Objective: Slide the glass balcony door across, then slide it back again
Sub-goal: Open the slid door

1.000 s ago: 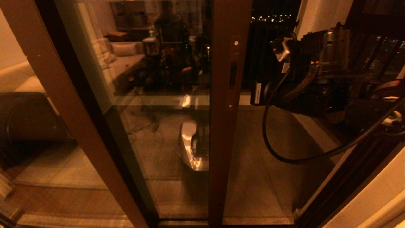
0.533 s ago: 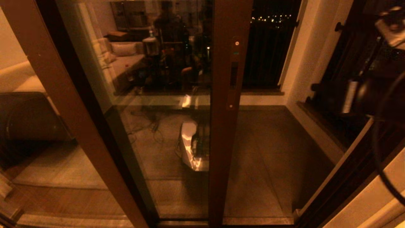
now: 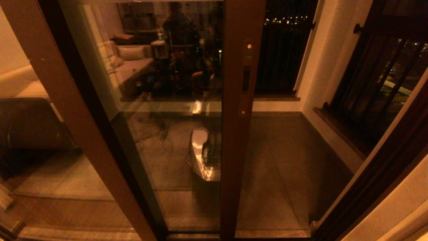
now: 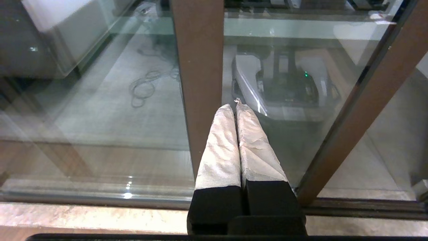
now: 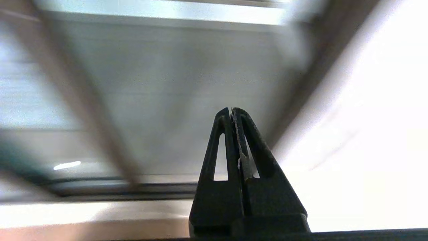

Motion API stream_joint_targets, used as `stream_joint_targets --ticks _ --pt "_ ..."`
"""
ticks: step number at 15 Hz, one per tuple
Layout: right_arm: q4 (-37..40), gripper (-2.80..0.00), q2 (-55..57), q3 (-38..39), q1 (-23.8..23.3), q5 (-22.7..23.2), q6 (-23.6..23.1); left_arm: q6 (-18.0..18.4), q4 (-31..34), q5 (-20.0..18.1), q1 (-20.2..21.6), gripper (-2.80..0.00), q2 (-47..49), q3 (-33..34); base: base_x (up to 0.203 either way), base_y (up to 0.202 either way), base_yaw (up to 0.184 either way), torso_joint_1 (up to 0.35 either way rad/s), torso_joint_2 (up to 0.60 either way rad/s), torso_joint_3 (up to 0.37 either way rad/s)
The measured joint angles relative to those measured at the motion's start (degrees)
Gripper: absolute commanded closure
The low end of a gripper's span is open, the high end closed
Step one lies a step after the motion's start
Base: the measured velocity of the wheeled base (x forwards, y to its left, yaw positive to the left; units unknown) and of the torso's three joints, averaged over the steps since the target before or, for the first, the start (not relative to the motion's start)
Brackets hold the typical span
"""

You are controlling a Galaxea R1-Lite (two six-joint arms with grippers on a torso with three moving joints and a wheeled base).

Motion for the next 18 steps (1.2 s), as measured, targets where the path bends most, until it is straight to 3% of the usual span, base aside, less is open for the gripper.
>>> stream_joint_targets --ticks 4,7,10,12,16,18 --pt "3.12 0.00 -10.55 -0.27 -14.30 0.40 -9.91 -0.02 -0.02 0.00 0.00 0.00 0.00 0.00 0.000 0.000 0.000 0.000 0.00 0.000" --pt "3.97 0.00 -19.19 2.78 -17.28 4.07 -11.00 0.01 -0.02 -0.02 -0.02 0.00 0.00 -0.02 0.000 0.000 0.000 0.000 0.00 0.000" --pt "4.34 0.00 -27.76 8.73 -16.18 7.78 -10.31 0.02 -0.02 0.00 0.00 0.00 0.00 -0.02 0.000 0.000 0.000 0.000 0.00 0.000" --pt "4.47 0.00 -32.59 16.59 -15.87 10.76 -9.13 -0.02 -0.02 0.00 0.00 0.00 0.00 -0.02 0.000 0.000 0.000 0.000 0.00 0.000" --pt "2.68 0.00 -36.79 32.55 -15.78 18.72 1.49 0.00 0.00 0.02 0.00 0.00 0.00 -0.02 0.000 0.000 0.000 0.000 0.00 0.000" --pt "-3.55 0.00 -37.50 39.17 -15.78 21.73 2.78 -0.02 0.00 0.02 0.00 0.00 0.00 -0.02 0.000 0.000 0.000 0.000 0.00 0.000"
